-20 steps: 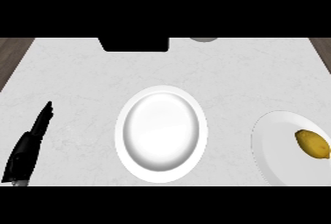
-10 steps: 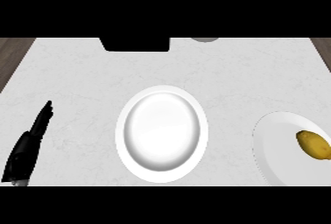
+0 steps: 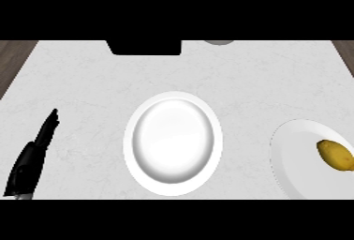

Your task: Pick the lemon from the plate and place it in the plate

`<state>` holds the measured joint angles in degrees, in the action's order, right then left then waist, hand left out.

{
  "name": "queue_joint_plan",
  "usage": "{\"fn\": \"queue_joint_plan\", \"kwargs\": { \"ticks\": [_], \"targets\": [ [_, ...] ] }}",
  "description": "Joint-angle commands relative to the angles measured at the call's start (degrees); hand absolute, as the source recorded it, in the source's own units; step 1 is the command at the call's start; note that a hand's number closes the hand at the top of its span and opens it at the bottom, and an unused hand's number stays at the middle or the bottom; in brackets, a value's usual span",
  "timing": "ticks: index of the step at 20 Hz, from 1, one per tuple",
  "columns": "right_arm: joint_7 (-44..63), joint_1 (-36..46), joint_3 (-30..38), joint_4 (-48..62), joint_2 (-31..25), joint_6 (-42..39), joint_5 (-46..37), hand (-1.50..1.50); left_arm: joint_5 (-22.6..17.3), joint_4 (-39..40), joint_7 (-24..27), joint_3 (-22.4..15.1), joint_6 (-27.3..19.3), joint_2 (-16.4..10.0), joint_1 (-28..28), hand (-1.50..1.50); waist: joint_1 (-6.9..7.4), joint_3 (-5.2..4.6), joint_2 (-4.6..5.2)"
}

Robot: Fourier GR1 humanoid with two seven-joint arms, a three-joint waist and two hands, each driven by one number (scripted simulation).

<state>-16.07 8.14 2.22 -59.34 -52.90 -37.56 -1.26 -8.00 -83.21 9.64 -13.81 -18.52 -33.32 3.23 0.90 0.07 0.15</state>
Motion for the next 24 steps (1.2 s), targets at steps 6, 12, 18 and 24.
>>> {"fn": "queue_joint_plan", "kwargs": {
  "ticks": [6,12,18,24],
  "targets": [
    [-9.0,4.3,-2.4,8.2,4.1,-2.2,-10.9,-1.5,3.3,0.1,1.3,3.8,2.7,3.0,2.2,0.0,-0.54,-0.05,-0.13],
    [-6.0,4.8,-2.6,6.7,6.6,-2.8,-13.7,-1.5,5.3,-2.0,-1.0,6.0,4.6,4.2,3.3,0.0,-0.7,-0.07,-0.19],
    [-12.9,5.7,-3.2,14.1,8.9,0.5,-19.9,-1.5,7.0,-1.6,-1.5,8.3,7.3,5.8,2.0,0.0,-0.53,-0.03,-0.1],
    [-13.1,8.1,-3.7,16.9,12.9,3.5,-23.0,-1.5,7.4,-2.0,-1.5,11.6,10.8,5.7,2.5,0.0,-0.5,-0.04,-0.14]
  ]
}}
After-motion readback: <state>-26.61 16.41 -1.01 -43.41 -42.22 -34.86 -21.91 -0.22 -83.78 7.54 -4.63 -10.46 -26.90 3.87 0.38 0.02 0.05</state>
